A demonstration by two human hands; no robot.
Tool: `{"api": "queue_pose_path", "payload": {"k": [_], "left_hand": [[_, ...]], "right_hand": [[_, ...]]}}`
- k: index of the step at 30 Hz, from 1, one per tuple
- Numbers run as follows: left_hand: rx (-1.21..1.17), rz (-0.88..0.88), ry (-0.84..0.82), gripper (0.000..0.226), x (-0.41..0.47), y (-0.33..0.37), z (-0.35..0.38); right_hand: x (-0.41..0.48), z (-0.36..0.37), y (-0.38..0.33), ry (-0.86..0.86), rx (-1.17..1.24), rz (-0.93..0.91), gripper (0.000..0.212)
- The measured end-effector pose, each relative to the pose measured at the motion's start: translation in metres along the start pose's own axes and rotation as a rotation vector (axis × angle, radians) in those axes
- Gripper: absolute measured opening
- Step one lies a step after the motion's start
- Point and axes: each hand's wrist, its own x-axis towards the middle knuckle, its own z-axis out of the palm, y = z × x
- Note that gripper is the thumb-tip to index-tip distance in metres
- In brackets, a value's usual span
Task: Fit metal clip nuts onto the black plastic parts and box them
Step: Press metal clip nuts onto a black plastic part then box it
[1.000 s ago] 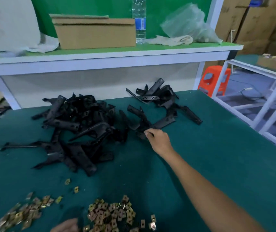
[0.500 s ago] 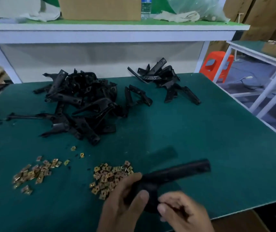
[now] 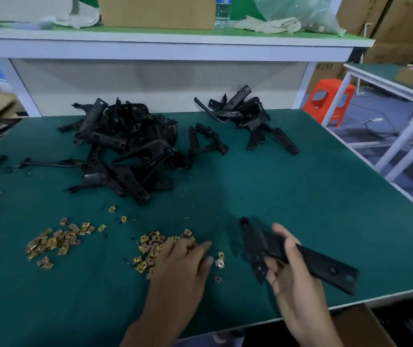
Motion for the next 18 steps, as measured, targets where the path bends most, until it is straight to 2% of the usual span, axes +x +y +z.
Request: {"api": "queue_pose_path", "payload": {"k": [4,7,9,11,13,16,18], "left_hand": [[0.202,0.081,-0.143,0.041,0.014,0.010,0.024],[0.203,0.069,-0.138,0.032,0.020,0.008,0.029],[0.182,0.068,-0.112,0.026,0.021,0.004,0.030],[0.150,0.074,-0.069,0.022,0.021,0.003,0.028],[0.069,0.067,-0.015,0.018,0.022,0.002,0.024],[-0.170,0.042,0.091,0.010,0.023,0.001,0.014],[-0.374,-0.033,0.111,0.008,0.022,0.001,0.007]], "right_hand": [[0.021,0.009,0.010,0.025,0.196,0.095,0.022],[0.030,0.018,0.020,0.019,0.251,0.120,0.010],[0.037,0.022,0.025,0.002,0.305,0.176,0.014],[0.043,0.025,0.029,-0.004,0.382,0.258,0.032],[0.045,0.027,0.030,-0.021,0.411,0.292,0.038],[0.042,0.024,0.030,-0.055,0.429,0.298,0.024],[0.039,0.022,0.033,-0.060,0.419,0.302,0.027]]}}
